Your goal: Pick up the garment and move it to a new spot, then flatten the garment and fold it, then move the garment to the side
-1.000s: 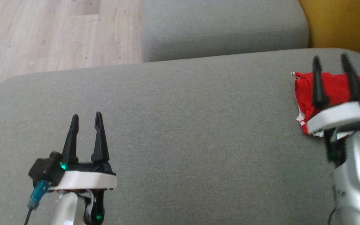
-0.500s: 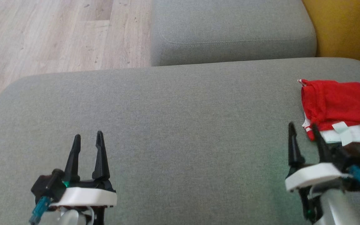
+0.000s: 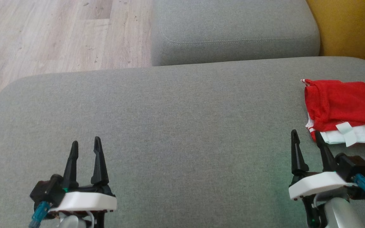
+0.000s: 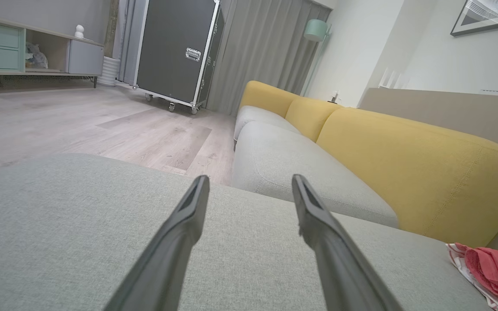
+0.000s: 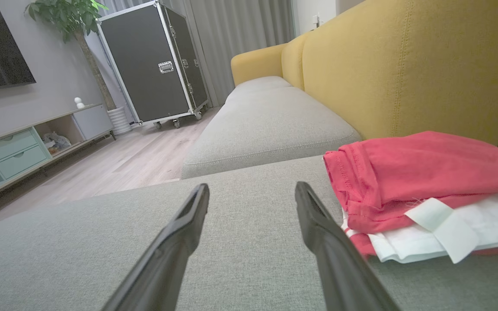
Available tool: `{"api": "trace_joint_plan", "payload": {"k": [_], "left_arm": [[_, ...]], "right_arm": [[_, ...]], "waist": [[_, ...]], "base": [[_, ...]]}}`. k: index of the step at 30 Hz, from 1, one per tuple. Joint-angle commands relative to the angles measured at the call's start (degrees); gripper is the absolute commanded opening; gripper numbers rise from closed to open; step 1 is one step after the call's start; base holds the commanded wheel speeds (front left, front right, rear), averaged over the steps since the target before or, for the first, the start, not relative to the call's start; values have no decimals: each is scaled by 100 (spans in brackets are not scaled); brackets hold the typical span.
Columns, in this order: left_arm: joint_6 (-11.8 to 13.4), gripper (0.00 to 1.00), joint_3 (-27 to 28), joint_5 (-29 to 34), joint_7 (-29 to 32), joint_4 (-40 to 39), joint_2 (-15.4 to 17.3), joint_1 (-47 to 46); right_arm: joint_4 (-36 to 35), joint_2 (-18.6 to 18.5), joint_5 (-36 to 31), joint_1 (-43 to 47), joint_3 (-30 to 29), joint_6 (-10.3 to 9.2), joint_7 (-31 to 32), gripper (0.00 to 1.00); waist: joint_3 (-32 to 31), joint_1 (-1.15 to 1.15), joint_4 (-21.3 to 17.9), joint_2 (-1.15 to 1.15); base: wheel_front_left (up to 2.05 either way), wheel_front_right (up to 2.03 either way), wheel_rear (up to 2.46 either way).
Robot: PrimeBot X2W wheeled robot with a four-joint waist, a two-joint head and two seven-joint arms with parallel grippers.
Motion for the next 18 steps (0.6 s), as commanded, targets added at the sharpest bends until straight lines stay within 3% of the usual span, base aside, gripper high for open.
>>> {"api": "trace_joint_plan", "payload": {"k": [1,14,15,18], "left_arm": [[-7,100,213,-4,-29,-156,45,-215],[76,100,278,-186,-29,-35,45,-210],[56,0,74,-184,1,120,-1,0],[48,0,67,-225,8,349,-10,86]], "right_arm": [[-213,-12,3,-205,161,19,-78,100],[-262,-12,20,-237,228,19,-78,100],[-64,0,1,-3,72,0,0,0],[143,9,13,88,76,0,16,0]], "waist": [[2,0,-1,0],[30,0,-19,0],[31,0,-19,0],[35,0,-22,0]], "base": [[0,0,0],[0,0,0],[0,0,0],[0,0,0]]}}
